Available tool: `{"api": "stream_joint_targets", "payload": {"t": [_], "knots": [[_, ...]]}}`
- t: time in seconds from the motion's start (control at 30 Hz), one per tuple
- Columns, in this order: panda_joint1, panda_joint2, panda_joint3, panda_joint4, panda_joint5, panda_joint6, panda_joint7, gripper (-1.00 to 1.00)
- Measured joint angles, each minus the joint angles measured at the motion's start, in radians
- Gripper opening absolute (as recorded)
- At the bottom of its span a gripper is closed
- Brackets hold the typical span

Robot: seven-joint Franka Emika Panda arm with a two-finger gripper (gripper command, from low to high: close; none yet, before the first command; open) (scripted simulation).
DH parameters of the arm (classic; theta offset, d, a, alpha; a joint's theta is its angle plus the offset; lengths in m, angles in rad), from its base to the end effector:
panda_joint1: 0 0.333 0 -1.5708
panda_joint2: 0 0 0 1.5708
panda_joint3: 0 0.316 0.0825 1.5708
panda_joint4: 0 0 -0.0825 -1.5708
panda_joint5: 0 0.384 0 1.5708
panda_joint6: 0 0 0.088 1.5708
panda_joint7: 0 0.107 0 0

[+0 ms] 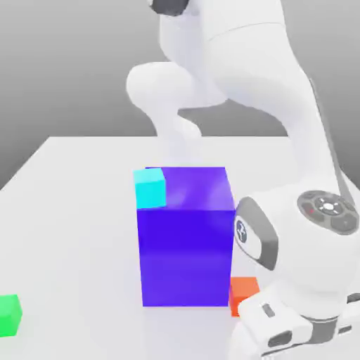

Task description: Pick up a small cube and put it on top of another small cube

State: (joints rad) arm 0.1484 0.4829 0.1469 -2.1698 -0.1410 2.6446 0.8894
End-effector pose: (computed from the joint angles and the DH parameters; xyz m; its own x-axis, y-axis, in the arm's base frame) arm 0.5349 0.1685 0.1696 0.8839 -0.4676 -0.0003 -0.4676 -0.8839 -0.0011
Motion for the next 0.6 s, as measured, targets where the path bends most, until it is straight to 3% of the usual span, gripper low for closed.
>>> {"api": "stream_joint_targets", "payload": {"t": [0.2,0.6], "knots": [[-0.159,-0.099,-0.062,-0.047,0.055,-0.055,-0.145,-1.00],[-0.553,-0.190,-0.254,-0.144,0.195,-0.044,-0.526,-1.00]]}}
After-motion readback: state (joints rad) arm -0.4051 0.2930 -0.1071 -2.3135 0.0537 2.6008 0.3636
